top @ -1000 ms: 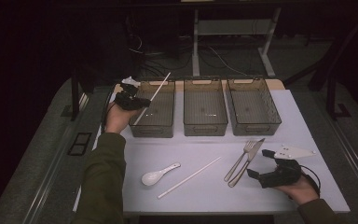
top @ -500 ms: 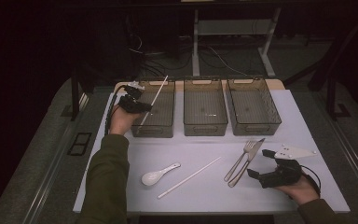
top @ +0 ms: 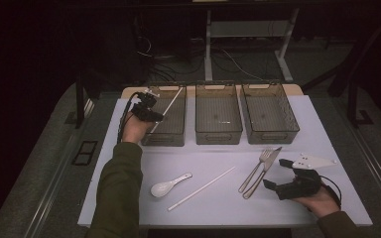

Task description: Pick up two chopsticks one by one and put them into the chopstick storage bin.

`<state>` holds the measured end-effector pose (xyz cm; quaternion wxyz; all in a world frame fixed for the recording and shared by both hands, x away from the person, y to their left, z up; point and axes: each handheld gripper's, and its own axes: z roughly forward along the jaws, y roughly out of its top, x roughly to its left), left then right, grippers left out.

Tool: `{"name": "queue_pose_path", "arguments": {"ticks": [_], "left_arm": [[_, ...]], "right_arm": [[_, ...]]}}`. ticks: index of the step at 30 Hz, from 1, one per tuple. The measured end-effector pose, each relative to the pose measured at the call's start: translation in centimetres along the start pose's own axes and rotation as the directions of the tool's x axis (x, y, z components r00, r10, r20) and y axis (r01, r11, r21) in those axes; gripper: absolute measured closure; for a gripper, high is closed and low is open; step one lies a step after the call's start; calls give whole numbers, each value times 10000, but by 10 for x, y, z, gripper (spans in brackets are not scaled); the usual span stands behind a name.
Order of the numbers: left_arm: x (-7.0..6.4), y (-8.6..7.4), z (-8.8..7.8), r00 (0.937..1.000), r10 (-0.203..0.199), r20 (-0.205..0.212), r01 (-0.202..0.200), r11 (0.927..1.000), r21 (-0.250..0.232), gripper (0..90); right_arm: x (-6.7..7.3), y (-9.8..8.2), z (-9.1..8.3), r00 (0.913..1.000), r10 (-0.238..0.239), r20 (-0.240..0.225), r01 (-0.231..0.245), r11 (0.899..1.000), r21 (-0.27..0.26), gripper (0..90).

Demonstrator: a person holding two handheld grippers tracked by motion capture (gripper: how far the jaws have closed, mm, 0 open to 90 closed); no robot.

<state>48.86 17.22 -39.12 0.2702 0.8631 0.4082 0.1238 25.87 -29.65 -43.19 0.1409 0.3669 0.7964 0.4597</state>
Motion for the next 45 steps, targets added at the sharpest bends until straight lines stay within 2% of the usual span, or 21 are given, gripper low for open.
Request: {"name": "queue_pose_path", "arguments": {"ticks": [10, 18, 23, 27, 30, 31, 33, 34, 37, 41, 45], "left_arm": [[-3, 1, 2, 9997, 207, -102, -206, 9997, 125, 829], [-2, 1, 0, 9998, 164, -79, -165, 9999, -30, 773], [-4, 2, -5, 10000, 5, 66, -3, 9995, -326, 725], [-8, 3, -12, 9997, 72, 248, -55, 9974, -712, 684], [-12, 5, -20, 9983, 174, 550, -116, 9945, -1043, 661], [-14, 5, -23, 9974, 260, 665, -184, 9935, -1125, 651], [-20, 5, -28, 9957, 169, 913, -43, 9906, -1368, 626], [-22, 5, -31, 9945, 312, 998, -160, 9887, -1492, 613], [-31, 6, -40, 9885, 418, 1452, -139, 9821, -1877, 572], [-45, 5, -51, 9822, 920, 1639, -574, 9772, -2042, 537], [-60, 0, -58, 9756, 1196, 1840, -765, 9712, -2255, 507]], "right_arm": [[0, 0, -1, 10000, -32, -8, 32, 10000, -35, 25], [0, 0, -1, 10000, -40, -11, 40, 10000, -30, 25], [0, 0, -1, 10000, -33, 16, 33, 10000, -45, 25], [0, 0, -2, 10000, -23, 13, 23, 10000, -53, 25], [0, 0, -2, 10000, -34, 11, 34, 10000, -49, 25], [0, 0, -2, 10000, -40, 5, 40, 10000, -51, 25], [0, 0, -1, 10000, -48, 4, 48, 10000, -48, 25], [0, 0, -1, 10000, -58, 9, 58, 10000, -42, 25], [0, 0, -1, 10000, -52, 23, 52, 10000, -51, 25], [0, 0, -1, 10000, -54, 29, 54, 10000, -46, 25], [1, 0, -1, 10000, -59, 30, 59, 10000, -51, 25]]}}
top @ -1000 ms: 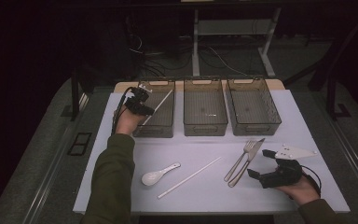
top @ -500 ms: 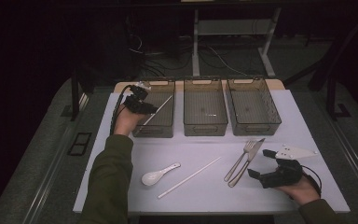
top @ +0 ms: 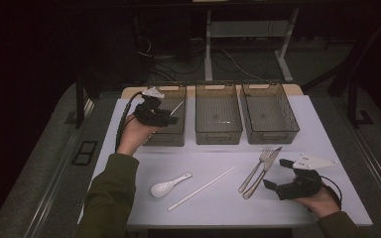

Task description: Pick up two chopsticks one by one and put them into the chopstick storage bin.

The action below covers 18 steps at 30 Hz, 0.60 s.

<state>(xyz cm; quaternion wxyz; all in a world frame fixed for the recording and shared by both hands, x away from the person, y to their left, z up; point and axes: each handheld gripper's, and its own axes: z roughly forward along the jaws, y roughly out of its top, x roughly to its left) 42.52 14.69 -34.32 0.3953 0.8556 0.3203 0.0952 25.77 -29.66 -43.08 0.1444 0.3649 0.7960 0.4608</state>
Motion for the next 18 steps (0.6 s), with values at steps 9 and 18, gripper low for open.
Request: {"name": "queue_pose_path", "arguments": {"ticks": [9, 18], "left_arm": [[-38, -17, -8, 9974, 456, 567, -452, 9989, -82, 473], [-76, -38, -5, 9928, 746, 940, -734, 9972, -169, 494]], "right_arm": [[0, 0, 0, 10000, 56, -34, -56, 10000, -34, 25], [0, 0, 0, 10000, 24, -1, -24, 10000, 6, 25]]}}
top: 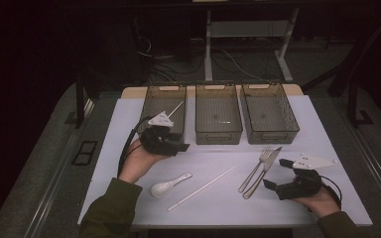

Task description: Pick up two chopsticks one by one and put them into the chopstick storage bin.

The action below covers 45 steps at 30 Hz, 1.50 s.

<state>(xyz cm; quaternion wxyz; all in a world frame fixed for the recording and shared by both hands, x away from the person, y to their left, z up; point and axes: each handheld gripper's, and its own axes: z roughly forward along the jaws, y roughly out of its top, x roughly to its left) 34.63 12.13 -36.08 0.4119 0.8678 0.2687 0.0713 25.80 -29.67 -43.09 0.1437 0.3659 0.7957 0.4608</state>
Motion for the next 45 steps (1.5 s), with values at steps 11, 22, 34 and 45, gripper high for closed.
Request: {"name": "queue_pose_path", "arguments": {"ticks": [11, 22, 34, 45], "left_arm": [[-38, -28, 16, 9984, 351, 453, -370, 9985, 405, 603], [-63, -39, 30, 9931, 687, 951, -758, 9944, 731, 747], [-70, -48, 48, 9878, 596, 1438, -791, 9878, 1339, 803], [-71, -52, 59, 9875, 751, 1388, -997, 9786, 1801, 789]], "right_arm": [[0, 0, -1, 10000, 23, 22, -23, 10000, -22, 25], [0, 0, -1, 10000, -8, 53, 8, 10000, 5, 25], [1, 0, -1, 10000, -34, 53, 34, 10000, 12, 25], [1, 0, 0, 10000, -81, 54, 81, 10000, 21, 25]]}}
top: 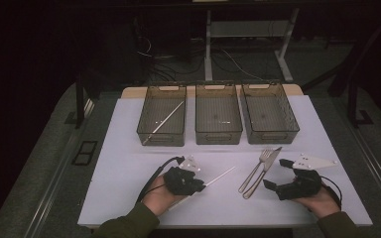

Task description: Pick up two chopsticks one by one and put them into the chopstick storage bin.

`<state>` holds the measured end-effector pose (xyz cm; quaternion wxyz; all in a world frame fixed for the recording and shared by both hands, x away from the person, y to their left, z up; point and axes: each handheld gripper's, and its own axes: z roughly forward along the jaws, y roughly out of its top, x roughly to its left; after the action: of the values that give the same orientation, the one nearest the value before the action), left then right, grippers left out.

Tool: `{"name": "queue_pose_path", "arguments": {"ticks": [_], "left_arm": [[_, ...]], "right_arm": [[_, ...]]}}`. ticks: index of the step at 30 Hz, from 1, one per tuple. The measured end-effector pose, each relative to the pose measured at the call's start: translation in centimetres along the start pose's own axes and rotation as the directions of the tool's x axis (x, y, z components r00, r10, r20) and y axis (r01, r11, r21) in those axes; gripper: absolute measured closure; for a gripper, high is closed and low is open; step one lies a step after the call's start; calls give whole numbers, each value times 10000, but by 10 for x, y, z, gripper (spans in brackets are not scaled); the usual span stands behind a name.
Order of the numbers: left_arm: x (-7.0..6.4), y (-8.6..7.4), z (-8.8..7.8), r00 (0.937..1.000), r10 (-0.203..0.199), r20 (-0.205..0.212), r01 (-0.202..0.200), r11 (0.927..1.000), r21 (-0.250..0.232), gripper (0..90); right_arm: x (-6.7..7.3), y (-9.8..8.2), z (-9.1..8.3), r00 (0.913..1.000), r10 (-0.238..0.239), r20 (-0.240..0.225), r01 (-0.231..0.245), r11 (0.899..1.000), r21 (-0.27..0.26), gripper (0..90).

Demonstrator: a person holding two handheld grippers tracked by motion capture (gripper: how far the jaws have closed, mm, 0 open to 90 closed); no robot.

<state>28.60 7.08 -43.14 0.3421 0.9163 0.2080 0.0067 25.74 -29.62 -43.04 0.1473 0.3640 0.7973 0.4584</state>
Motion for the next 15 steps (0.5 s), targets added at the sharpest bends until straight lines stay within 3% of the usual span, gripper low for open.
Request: {"name": "queue_pose_path", "arguments": {"ticks": [10, 15], "left_arm": [[1, -2, 6, 9999, 136, -86, -133, 9992, 372, 793], [2, -3, 7, 10000, -77, -26, 78, 9997, 248, 806]], "right_arm": [[0, 0, 0, 10000, 34, 11, -34, 10000, -8, 25], [0, 0, 0, 10000, 26, 19, -26, 10000, -5, 25]]}}
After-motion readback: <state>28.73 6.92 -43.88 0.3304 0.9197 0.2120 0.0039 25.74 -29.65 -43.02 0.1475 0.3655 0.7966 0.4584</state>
